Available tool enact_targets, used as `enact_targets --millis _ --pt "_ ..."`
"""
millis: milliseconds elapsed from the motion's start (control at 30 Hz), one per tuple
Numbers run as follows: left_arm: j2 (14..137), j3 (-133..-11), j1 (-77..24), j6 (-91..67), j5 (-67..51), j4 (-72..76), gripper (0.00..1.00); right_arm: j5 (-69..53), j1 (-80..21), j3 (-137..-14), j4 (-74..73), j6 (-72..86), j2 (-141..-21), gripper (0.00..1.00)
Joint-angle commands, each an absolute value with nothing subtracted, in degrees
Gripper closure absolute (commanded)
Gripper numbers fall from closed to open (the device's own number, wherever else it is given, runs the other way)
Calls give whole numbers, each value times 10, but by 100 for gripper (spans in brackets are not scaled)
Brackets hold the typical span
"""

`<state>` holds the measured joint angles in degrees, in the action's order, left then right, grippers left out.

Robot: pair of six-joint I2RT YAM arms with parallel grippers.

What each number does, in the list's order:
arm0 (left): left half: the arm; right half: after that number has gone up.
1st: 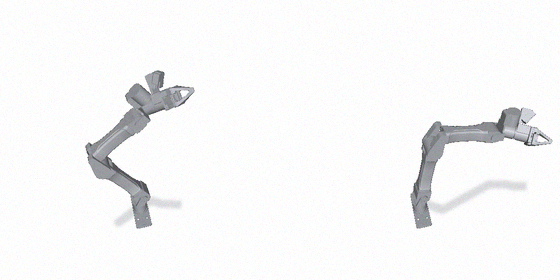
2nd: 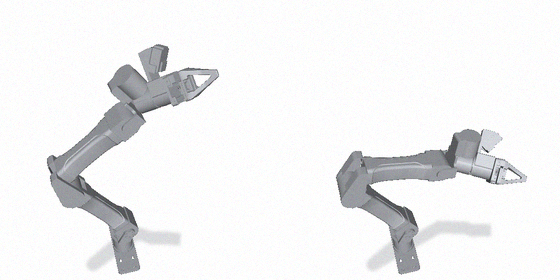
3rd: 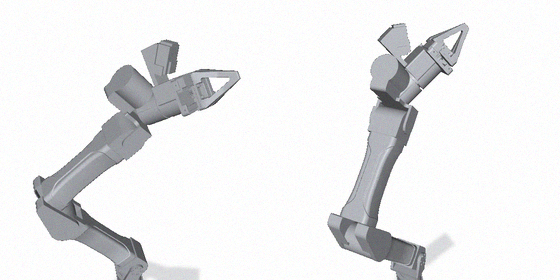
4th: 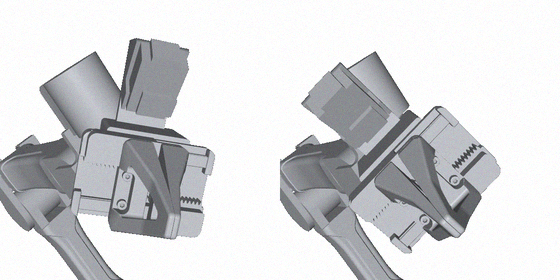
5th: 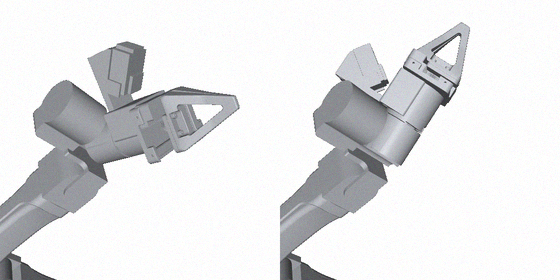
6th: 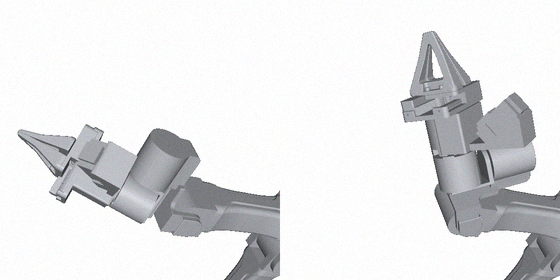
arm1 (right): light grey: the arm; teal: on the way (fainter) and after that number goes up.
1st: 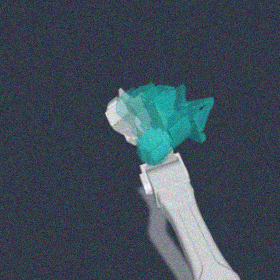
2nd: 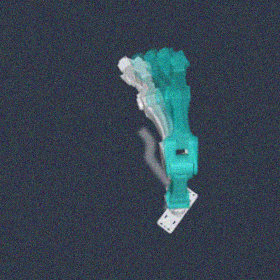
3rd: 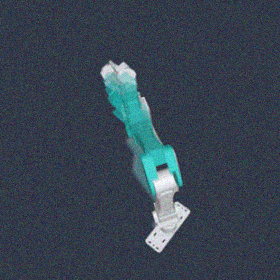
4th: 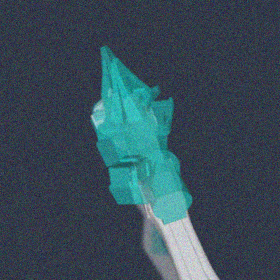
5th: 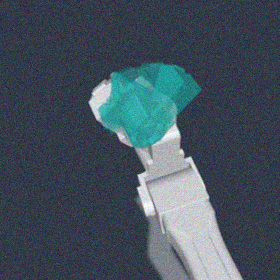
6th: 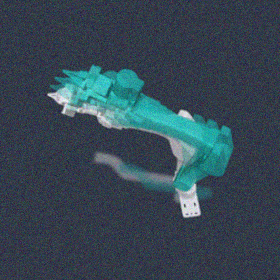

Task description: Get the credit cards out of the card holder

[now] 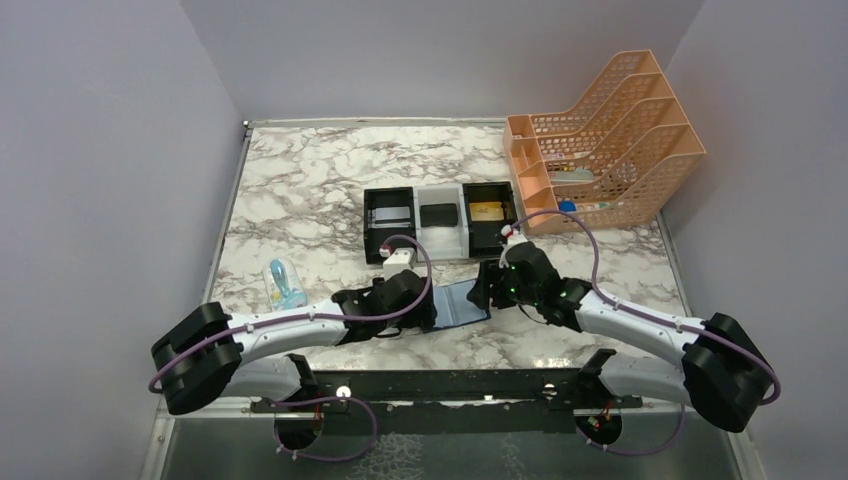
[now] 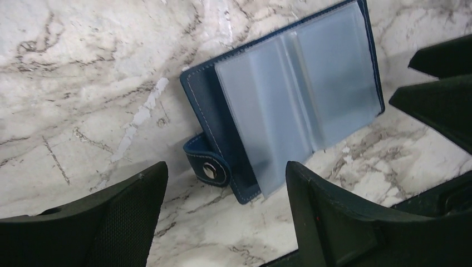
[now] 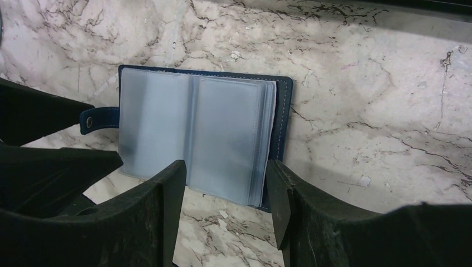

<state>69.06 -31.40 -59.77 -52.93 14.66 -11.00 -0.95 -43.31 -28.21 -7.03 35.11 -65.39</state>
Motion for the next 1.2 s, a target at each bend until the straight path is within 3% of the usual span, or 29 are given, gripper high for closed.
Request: enact_targets --millis 0,167,533,1167 --pt "713 -327 -601 -584 229 -77 22 6 -433 -283 -70 338 -664 45" --pt "745 -342 -601 -576 255 -83 27 -4 -433 -288 -59 331 -680 48" --pt "785 -347 -603 -554 262 -102 52 -59 -429 -302 -32 330 -722 58" --pt "794 -333 -603 -510 231 -88 62 -92 -428 -301 -40 334 -721 72"
